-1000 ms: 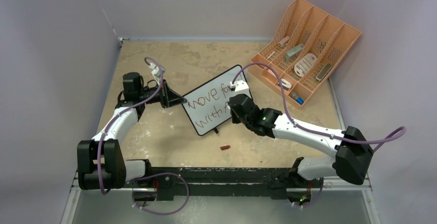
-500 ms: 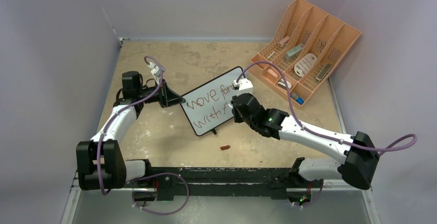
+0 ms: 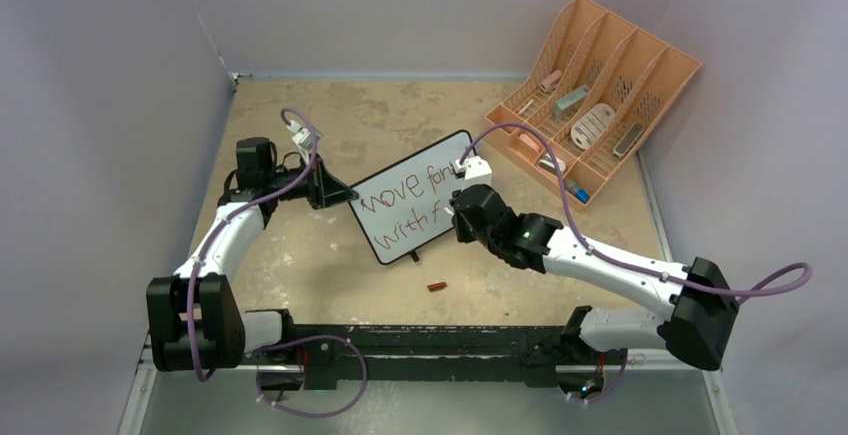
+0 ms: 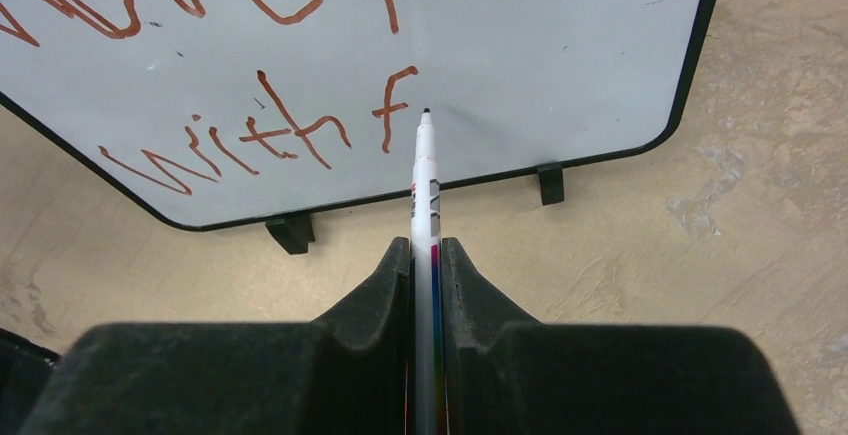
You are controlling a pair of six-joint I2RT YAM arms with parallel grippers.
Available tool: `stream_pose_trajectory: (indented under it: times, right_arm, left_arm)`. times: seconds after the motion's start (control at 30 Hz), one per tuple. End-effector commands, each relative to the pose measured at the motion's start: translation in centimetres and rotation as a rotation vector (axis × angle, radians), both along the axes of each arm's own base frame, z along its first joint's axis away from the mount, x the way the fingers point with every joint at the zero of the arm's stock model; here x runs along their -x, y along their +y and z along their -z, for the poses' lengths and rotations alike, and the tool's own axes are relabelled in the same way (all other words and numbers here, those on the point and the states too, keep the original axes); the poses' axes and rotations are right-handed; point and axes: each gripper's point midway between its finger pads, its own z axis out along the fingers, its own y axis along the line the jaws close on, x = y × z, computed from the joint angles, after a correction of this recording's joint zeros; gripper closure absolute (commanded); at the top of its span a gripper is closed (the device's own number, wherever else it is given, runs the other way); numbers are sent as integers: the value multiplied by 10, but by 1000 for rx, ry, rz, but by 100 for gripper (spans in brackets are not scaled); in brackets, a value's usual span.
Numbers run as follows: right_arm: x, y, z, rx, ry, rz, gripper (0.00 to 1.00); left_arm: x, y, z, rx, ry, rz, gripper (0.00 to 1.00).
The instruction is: Write a sentence on the whiteboard
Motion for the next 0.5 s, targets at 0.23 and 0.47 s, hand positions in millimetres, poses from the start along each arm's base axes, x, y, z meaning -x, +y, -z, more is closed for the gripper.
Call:
stream_pose_trajectory:
  times: [0.23, 0.47]
  right_arm:
    - [-7, 1, -1, -19, -11, 40, 100]
    - [-12, 6, -4, -30, -27, 43, 100]
  left_arm:
    - [-4, 5, -13, -11, -69, -17, 100]
    - [-4, 4, -13, -3, -70, -12, 100]
